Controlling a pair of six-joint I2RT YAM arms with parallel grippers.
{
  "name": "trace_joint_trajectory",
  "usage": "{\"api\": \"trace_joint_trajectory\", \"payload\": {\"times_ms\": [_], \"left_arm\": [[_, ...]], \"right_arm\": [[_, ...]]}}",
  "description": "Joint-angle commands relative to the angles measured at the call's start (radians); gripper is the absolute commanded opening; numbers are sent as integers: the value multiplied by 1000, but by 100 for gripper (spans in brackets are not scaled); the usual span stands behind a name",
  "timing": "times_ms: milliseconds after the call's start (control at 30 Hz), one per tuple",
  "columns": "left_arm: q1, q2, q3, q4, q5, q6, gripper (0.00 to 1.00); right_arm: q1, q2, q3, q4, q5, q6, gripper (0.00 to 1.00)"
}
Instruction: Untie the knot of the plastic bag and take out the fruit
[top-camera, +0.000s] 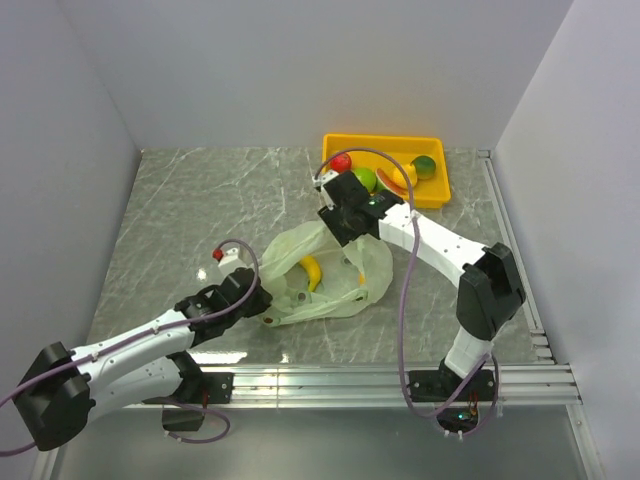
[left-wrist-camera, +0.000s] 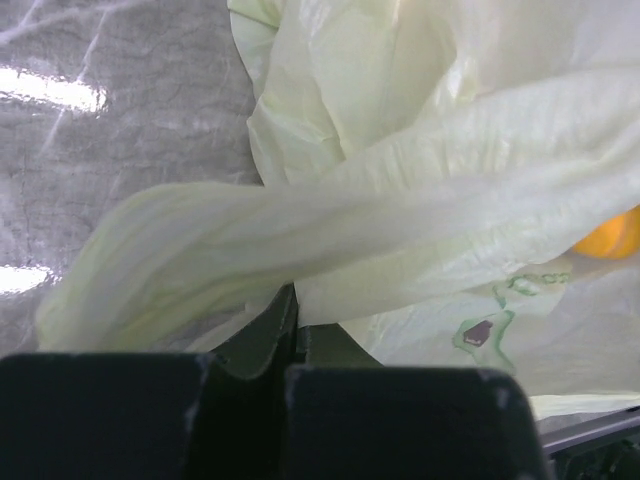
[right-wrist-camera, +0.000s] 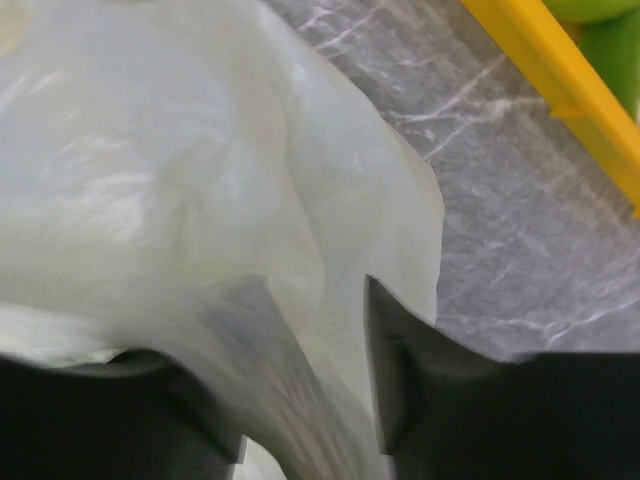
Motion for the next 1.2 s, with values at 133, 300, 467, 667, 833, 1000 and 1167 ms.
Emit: {"api": "trace_joint_trajectory", "payload": {"times_ms": [133, 300, 467, 667, 833, 1000, 1167], "left_arm": [[-6, 43, 106, -44, 51, 95, 1], [-14, 84, 158, -35, 68, 107, 1], [-26, 147, 189, -33, 65, 112, 1], [-34, 160, 188, -30, 48, 75, 1], [-36, 125, 192, -50, 34, 69, 1], [-36, 112, 198, -68, 40, 64, 1], [-36, 111, 209, -88, 45, 62, 1]], "right_arm": [[3, -131, 105, -13, -3, 94, 71], [134, -258, 146, -34, 49, 96, 72], [269, -295, 140, -50, 73, 179, 62], [287, -353, -180, 181, -54, 399, 52], [264, -361, -442, 463, -85, 505, 53], [195, -282, -565, 675, -66, 571, 59], [176, -126, -553, 824, -39, 567, 65]]}}
